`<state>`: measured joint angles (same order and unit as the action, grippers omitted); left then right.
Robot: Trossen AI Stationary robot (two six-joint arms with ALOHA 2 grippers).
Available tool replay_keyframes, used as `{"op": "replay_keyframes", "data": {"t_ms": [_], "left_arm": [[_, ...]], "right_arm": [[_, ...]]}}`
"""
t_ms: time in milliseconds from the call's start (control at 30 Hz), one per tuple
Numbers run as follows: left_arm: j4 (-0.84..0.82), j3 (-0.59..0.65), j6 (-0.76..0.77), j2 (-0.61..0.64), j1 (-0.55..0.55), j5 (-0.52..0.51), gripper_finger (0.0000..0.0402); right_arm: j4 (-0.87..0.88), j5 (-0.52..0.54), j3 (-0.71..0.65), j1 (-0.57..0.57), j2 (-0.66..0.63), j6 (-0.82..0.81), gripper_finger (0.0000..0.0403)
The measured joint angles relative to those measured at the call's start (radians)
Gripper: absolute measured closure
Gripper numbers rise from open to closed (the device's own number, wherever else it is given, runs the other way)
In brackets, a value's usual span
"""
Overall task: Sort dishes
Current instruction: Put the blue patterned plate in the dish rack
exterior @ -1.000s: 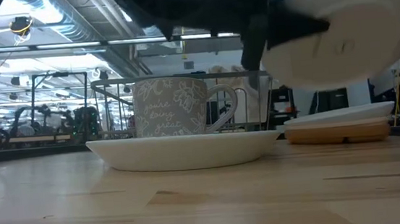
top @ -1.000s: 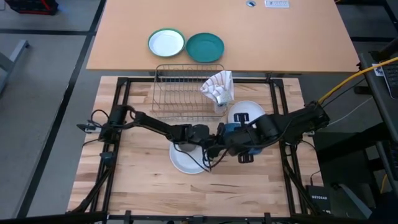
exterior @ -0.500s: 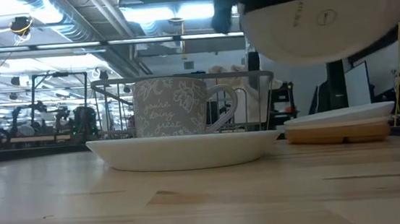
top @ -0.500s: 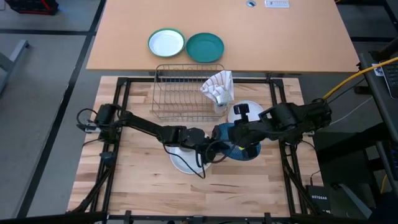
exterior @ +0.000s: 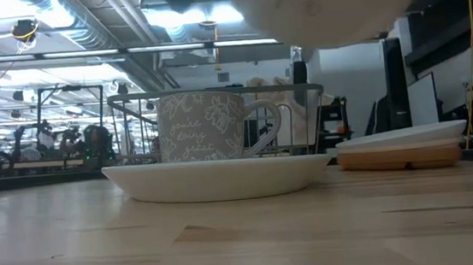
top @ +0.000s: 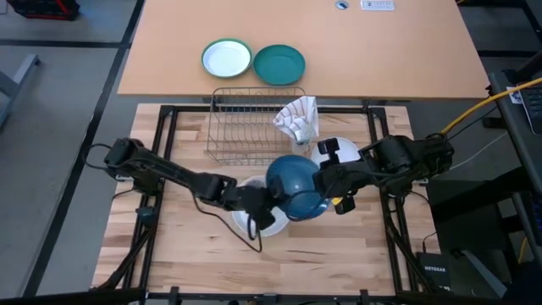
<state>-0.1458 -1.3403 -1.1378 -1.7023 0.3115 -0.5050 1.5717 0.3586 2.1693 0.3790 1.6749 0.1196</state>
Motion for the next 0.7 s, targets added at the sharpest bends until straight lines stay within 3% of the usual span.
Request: {"op": "replay_keyframes", "data": {"t_ms": [333, 700], "left_arm": [[-0.337, -0.001, 0.248, 0.097, 0.041, -0.175, 0.0372], [-0.629, -0.001, 0.231, 0.165, 0.021, -0.313, 0.0372]], "right_arm": [[-0.001, 0.026, 0.0, 0.0, 0.0, 0.095, 0.0347], [-0.001, 0.053, 0.0, 0.0, 0.0, 0.139, 0.0347]]}}
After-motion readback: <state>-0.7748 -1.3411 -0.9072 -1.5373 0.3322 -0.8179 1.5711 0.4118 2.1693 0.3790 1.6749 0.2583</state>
